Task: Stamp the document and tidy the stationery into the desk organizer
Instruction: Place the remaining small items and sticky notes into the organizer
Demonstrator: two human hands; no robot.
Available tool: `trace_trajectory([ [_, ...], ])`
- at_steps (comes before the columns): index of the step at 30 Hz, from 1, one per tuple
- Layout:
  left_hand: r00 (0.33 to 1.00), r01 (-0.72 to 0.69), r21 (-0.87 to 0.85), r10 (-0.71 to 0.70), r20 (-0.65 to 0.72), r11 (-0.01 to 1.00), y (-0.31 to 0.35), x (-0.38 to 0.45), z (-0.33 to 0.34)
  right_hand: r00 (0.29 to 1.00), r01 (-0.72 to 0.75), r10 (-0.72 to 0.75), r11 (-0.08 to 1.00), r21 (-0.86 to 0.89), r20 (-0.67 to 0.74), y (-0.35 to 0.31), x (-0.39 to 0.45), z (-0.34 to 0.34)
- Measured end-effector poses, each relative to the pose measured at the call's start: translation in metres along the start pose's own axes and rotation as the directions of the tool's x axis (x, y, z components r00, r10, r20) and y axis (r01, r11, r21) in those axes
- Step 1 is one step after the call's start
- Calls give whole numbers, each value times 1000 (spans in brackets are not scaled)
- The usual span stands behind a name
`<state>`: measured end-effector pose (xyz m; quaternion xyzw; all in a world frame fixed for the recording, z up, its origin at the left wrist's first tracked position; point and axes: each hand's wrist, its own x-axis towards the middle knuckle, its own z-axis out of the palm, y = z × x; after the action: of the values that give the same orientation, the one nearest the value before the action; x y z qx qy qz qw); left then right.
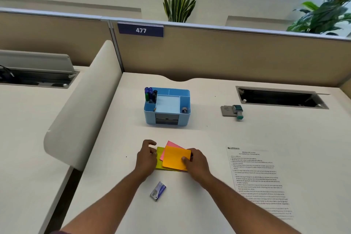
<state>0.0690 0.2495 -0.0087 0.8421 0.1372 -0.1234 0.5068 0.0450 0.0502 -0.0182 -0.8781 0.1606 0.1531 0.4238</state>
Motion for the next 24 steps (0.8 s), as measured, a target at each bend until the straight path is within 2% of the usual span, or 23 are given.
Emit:
trace_trajectory([
  [3, 999, -41, -91, 40, -18, 995, 2, -3, 4, 998, 52, -53, 998, -22, -41, -3, -3, 3],
  [6, 998, -62, -119, 65, 20, 991, 8, -4, 12, 1000, -5, 6, 999, 43, -28, -5, -2, 4],
  [9, 993, -70, -151, 84, 87, 986, 20, -10, 21, 995, -25, 37, 992, 121, -92, -4, -2, 1],
  [12, 976, -153, -159, 174, 131, 975, 30, -16, 26, 981, 70, -19, 963, 259, -195, -7, -7, -4],
  [14, 963, -251, -103, 259, 73, 962, 33, -18, 30, 956, 174, -89, 940, 295, -280, -11, -12, -9],
  [16, 953, -303, -48, 303, -13, 952, 35, -20, 35, 926, 276, -189, 929, 248, -326, -14, -17, -11],
  [18, 940, -340, -46, 339, -24, 939, 36, -22, 40, 916, 304, -237, 936, 175, -324, -11, -19, -9],
  [24, 917, -384, 54, 374, 142, 922, 13, -23, 49, 951, 160, -176, 984, -82, -254, 11, -17, -4],
])
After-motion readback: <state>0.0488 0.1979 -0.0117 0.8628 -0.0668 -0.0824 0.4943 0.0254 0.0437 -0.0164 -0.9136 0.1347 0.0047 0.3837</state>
